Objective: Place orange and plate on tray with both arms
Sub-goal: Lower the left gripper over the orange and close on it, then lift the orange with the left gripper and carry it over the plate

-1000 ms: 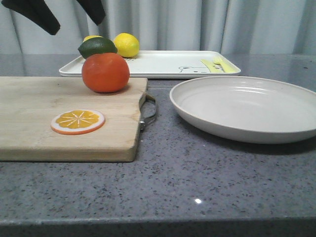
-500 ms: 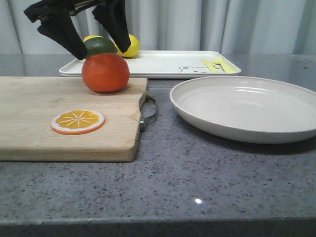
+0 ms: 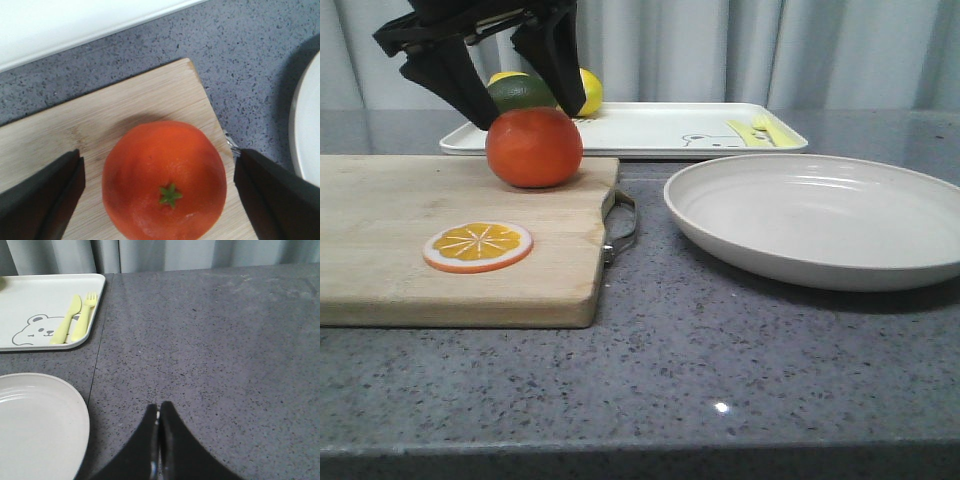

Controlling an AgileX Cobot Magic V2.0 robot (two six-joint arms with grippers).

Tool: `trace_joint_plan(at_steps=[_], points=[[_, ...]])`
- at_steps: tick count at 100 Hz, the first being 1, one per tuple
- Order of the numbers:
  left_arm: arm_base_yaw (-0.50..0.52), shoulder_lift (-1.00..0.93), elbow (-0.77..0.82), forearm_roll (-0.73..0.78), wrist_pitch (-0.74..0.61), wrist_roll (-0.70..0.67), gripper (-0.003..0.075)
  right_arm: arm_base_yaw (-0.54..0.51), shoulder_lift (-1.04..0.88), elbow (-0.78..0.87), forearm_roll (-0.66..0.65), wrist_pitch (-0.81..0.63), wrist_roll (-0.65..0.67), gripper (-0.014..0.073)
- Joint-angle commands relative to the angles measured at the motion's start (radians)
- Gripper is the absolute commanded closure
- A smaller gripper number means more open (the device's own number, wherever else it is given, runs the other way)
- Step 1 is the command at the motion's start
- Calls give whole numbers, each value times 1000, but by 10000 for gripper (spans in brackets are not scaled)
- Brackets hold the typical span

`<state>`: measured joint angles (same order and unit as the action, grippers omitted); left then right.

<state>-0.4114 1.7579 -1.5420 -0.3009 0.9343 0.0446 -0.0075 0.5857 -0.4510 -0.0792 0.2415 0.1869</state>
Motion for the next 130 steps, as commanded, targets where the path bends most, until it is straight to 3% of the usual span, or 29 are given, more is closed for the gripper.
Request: trace_joint_plan(at_steps=[1,37,66,80,99,130], points=[[-8,-42,-33,-27,-39,-2,134,-6,7,-39,-6,-76,-2,653],[-8,-22,-33,-35,-26,-2,143,-6,7,-39,-6,-76,-2,653],[-8,-22,-33,-39,-22,-2,384,-6,7,-39,-6,-75,-2,653],[-8,-22,-37,-53,-15,-2,444,-6,7,-39,-6,-73,-2,653],[-57,-22,-121,-57,15,52,450,-6,7,-39,-6,-71,-2,653],[-246,15,-276,-57,-14,52,450,-6,7,-39,-6,-71,-2,653]])
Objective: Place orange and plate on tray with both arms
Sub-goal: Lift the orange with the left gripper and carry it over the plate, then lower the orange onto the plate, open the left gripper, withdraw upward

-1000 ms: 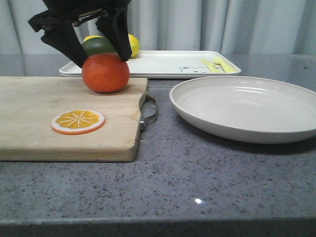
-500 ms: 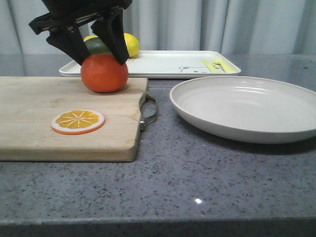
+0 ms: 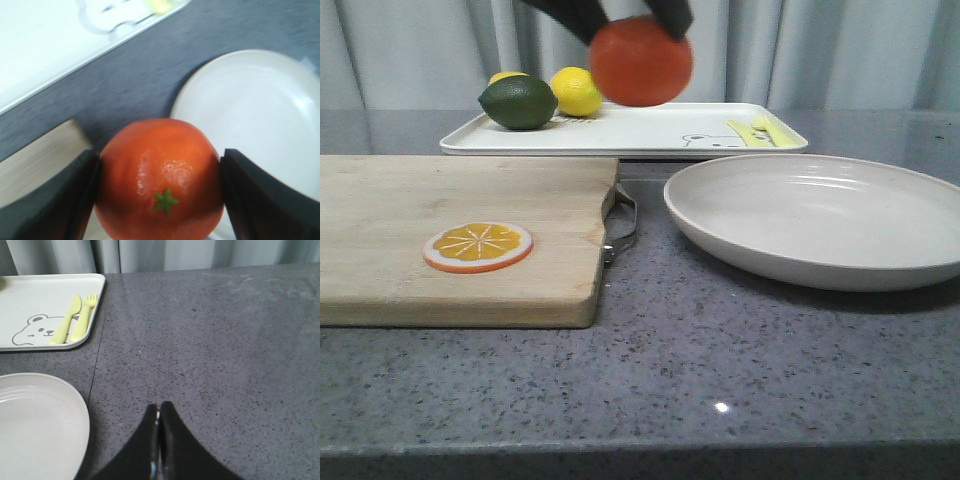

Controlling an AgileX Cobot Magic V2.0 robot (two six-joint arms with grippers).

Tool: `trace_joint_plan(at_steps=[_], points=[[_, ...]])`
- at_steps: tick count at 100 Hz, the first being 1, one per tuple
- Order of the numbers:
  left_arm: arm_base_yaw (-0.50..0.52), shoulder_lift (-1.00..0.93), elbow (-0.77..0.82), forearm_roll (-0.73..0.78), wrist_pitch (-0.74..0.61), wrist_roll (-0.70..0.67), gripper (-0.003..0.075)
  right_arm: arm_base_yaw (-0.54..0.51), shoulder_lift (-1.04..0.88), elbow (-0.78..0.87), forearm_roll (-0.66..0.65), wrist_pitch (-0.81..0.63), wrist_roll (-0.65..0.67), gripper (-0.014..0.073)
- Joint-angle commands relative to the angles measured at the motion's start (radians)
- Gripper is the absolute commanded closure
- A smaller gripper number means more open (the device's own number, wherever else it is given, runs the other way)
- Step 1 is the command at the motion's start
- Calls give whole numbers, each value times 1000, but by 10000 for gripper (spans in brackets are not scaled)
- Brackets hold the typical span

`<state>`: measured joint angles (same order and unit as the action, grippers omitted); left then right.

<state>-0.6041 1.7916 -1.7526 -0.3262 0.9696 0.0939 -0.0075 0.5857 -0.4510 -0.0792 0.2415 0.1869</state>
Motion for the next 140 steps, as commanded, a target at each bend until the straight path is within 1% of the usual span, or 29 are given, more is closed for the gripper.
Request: trace_joint_plan(at_steps=[1,16,28,53,61,68,80,83,88,92,123,131,140], points=[[-58,-11,-72,-31,-50,3,450,-6,7,-39,-6,-71,-2,653],[-148,77,-138,-31,-46,3,450,-6,7,-39,-6,-67,-2,653],[-194,138,-180,-31,-51,3,450,-6,7,-39,-6,-67,-2,653],[-206,186,-206,-31,-45,3,449,-6,7,-39,-6,-68,-2,653],[-206,186,-206,-19,-45,3,435,-6,7,-39,-6,-68,-2,653],[-204,186,-206,-17,-45,3,384,-6,7,-39,-6,-68,-2,653],[-204,186,-206,-17,-47,3,227,-6,7,-39,-6,-68,-2,653],[-204,186,-206,-17,-47,3,197,-6,7,-39,-6,-68,-2,653],[-204,186,-206,-17,-47,3,162,-6,7,-39,-6,-68,-2,653],[-204,186,-206,-17,-47,3,150,-6,7,-39,-6,-68,-2,653],[-204,183,-219,-17,-41,3,152,-6,7,-39,-6,-68,-2,653],[-199,180,-241,12,-18,3,155,-6,7,-39,-5,-68,-2,653],[-182,167,-258,24,5,3,187,-6,7,-39,-5,-68,-2,653]])
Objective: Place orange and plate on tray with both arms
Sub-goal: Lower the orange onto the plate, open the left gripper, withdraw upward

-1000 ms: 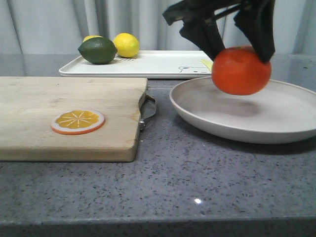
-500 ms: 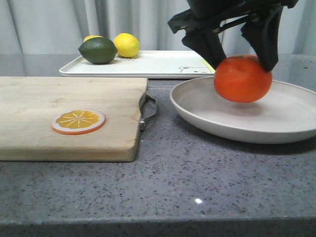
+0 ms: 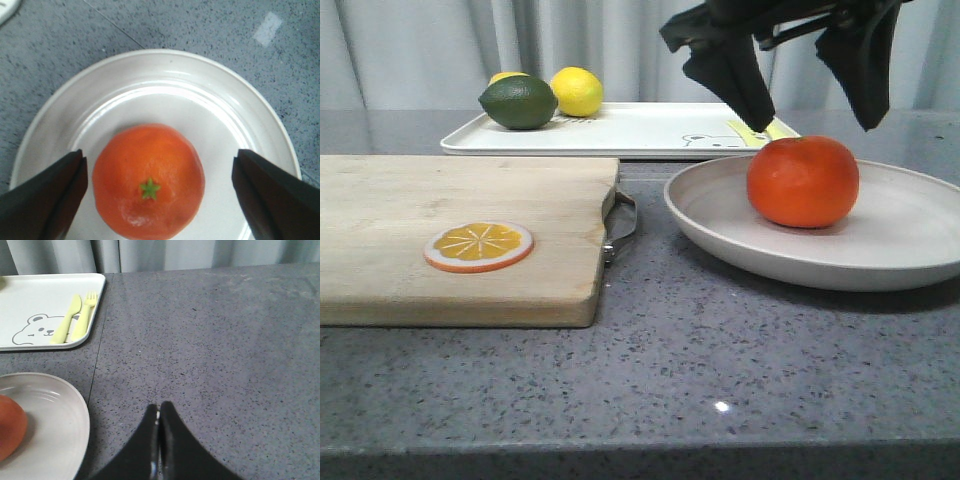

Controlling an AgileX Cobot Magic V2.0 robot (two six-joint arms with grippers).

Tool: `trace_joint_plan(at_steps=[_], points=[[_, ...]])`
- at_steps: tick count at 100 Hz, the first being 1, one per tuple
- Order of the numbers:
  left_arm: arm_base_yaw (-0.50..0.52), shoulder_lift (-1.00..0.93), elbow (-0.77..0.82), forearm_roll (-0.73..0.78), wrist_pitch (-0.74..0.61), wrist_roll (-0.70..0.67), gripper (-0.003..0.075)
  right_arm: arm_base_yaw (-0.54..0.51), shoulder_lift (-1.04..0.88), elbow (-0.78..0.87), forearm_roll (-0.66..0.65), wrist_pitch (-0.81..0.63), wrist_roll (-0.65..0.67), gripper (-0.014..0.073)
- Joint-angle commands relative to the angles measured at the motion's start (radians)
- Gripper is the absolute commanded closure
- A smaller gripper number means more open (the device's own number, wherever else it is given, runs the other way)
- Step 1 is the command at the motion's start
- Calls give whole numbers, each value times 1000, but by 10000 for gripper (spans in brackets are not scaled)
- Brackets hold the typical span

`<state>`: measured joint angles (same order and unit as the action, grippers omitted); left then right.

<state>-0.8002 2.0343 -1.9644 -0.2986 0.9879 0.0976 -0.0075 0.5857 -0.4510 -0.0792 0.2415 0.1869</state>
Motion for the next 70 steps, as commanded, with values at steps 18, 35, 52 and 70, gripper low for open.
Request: trace_joint_plan(at_steps=[18,35,52,70], points=[[47,-131,-46,-7,11,-1,374,-6,7,-39,-5,-83,-2,653],[68,-184,-35,-3,40,-1,553,5,7,-41,-3,-76,-2,653],[82,-260,34,-3,28,-1,692,38,21,-83,-3,9,-2,653],[101,-366,156,-1,-48,-1,739,45,92,-161,0,111,-2,650]])
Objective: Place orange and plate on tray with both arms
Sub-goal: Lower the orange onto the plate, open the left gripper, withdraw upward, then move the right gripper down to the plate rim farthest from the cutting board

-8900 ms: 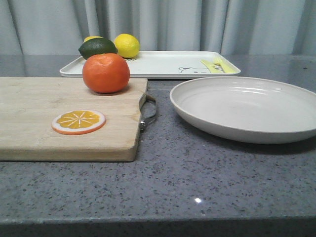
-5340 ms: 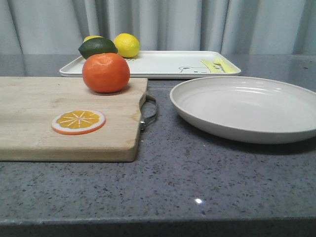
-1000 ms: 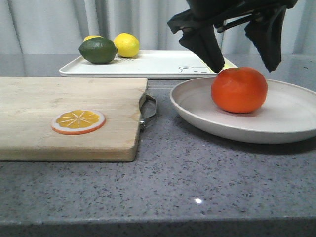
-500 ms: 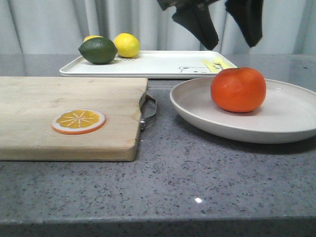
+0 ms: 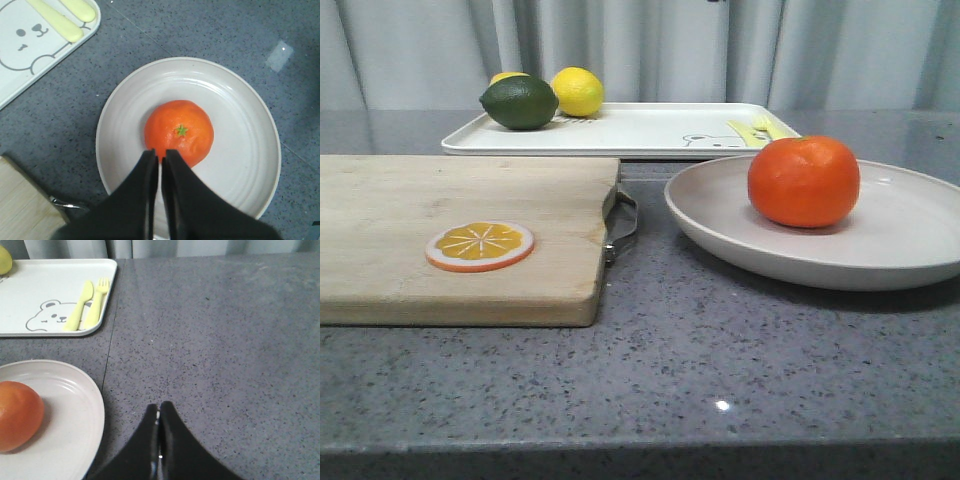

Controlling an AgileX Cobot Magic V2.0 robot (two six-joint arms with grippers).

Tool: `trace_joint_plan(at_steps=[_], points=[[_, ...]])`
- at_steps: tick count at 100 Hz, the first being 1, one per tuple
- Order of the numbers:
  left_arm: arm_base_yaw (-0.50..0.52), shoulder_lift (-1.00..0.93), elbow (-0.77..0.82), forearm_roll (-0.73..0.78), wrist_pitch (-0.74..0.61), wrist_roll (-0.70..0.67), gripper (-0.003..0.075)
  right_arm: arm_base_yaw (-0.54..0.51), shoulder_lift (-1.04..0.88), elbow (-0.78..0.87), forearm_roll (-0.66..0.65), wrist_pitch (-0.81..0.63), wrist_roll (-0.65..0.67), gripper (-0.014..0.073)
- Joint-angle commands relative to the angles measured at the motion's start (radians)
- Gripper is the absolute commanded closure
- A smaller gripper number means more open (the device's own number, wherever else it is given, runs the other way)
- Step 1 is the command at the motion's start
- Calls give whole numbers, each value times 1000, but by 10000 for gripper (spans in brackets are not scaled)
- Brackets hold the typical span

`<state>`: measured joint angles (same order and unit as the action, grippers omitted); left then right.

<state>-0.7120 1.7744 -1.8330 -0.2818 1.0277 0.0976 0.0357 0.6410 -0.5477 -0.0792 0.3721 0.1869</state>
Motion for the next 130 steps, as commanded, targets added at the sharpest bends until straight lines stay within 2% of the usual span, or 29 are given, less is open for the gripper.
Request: trace_joint_plan(at_steps=[1,14,36,66,94,108,130], points=[[13,-115,36,-17,-90,-1,739,2,43,-71,1,-17,-2,650],[36,-199,140,-15,-116,-1,739,2,100,-124,27,22,-2,601],[75,-379,390,-1,-236,-1,739,26,216,-224,46,113,-2,341],[95,-612,714,-1,-316,-8,739,74,397,-370,87,235,-2,136],[95,-747,853,-1,-339,-34,739,85,586,-515,113,381,-11,117],[95,-780,866,-1,-347,-34,739,85,682,-568,137,439,-33,118],[95,-795,869,-1,-347,-34,739,85,805,-622,248,494,-117,118]])
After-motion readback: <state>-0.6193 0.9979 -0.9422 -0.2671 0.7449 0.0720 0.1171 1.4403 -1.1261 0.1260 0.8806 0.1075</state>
